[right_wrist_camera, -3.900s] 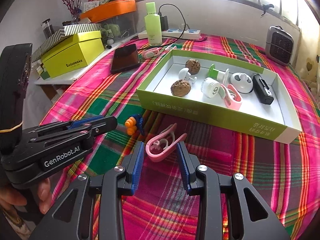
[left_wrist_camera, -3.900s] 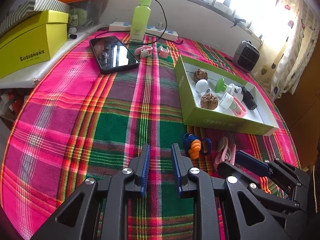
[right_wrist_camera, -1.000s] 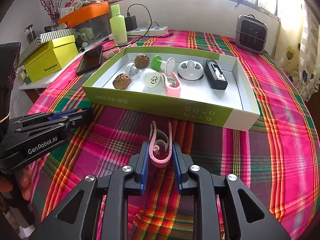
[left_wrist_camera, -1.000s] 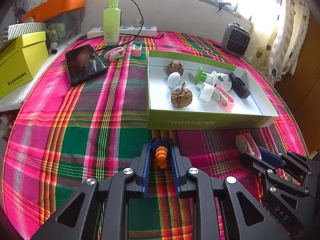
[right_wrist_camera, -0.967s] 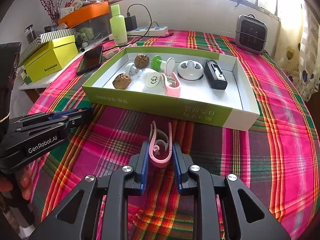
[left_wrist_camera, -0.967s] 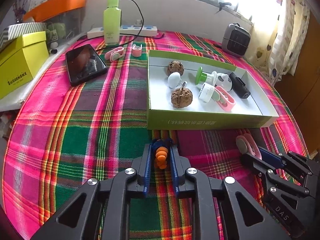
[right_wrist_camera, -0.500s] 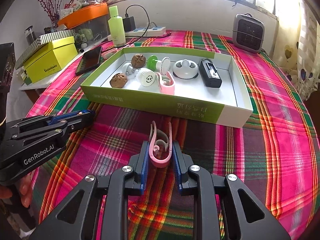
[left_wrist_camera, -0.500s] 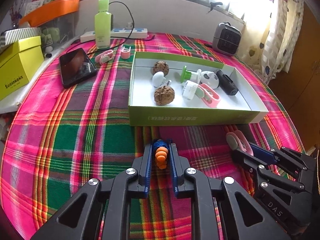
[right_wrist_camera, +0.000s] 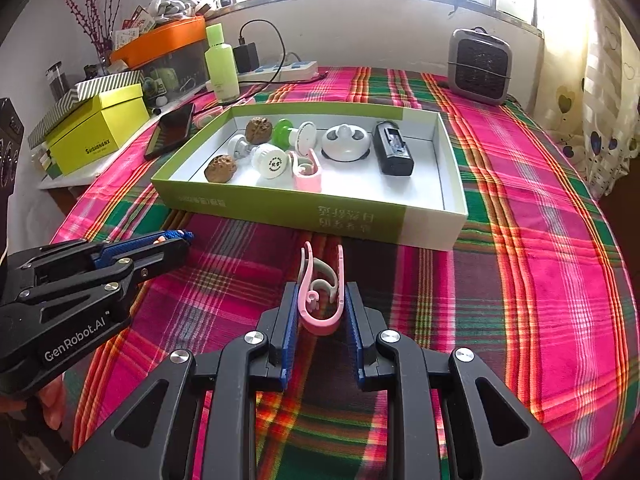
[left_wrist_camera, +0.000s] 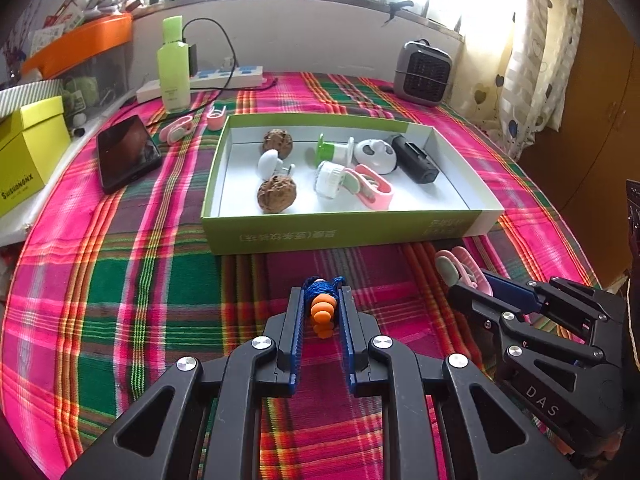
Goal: Organize objects
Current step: 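Carry the blue-orange toy and pink clip over the box with both tools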
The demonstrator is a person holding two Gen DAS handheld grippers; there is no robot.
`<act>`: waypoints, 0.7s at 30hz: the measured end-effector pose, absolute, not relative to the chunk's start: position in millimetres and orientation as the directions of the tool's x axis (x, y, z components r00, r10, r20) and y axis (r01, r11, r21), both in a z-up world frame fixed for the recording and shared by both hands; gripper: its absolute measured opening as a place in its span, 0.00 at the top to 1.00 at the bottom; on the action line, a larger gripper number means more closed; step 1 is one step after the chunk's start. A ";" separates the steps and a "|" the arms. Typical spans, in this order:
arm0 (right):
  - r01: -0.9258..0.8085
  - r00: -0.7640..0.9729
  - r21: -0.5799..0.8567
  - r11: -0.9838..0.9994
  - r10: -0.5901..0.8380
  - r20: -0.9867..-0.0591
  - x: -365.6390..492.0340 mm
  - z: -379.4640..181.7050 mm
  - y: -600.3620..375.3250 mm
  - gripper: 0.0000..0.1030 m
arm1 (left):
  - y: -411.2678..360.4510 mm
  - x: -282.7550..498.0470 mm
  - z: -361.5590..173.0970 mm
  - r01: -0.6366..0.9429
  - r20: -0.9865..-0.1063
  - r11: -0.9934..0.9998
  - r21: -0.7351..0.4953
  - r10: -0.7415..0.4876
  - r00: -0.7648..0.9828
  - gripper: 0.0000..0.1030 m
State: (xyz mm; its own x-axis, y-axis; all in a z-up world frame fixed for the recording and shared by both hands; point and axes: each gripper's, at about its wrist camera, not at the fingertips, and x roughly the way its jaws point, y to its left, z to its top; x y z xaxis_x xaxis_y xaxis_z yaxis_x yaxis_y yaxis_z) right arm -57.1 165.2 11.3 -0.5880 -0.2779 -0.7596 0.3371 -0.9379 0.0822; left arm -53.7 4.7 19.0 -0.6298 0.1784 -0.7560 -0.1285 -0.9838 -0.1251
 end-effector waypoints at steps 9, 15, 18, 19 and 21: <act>0.323 -0.605 0.089 -0.942 -0.277 -0.747 -55.5 18.9 179.1 0.78 | 18.1 -52.6 27.4 -0.163 -0.741 -0.979 -0.126 0.202 -0.641 0.85; 0.321 -0.618 0.092 -0.942 -0.283 -0.734 -55.1 26.5 184.5 0.78 | 23.4 -53.5 33.3 -0.172 -0.732 -0.977 -0.125 0.208 -0.648 0.85; 0.327 -0.622 0.101 -0.940 -0.294 -0.725 -57.0 31.3 185.6 0.78 | 24.8 -55.6 36.8 -0.173 -0.729 -0.977 -0.124 0.208 -0.652 0.85; 0.328 -0.624 0.102 -0.939 -0.296 -0.723 -58.0 33.0 185.8 0.78 | 25.1 -56.5 38.1 -0.173 -0.727 -0.977 -0.122 0.207 -0.655 0.85; 0.331 -0.630 0.099 -0.938 -0.298 -0.718 -59.9 36.5 185.9 0.78 | 24.1 -59.1 41.7 -0.170 -0.721 -0.977 -0.128 0.209 -0.661 0.85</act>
State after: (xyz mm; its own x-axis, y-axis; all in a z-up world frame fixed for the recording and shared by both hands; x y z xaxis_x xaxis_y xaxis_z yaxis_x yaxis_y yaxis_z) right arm -59.9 185.9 36.5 -0.6295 -0.2979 -0.7176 0.3309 -0.9384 0.0993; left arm -59.1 24.1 41.7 -0.6606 0.2090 -0.7211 -0.1696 -0.9772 -0.1278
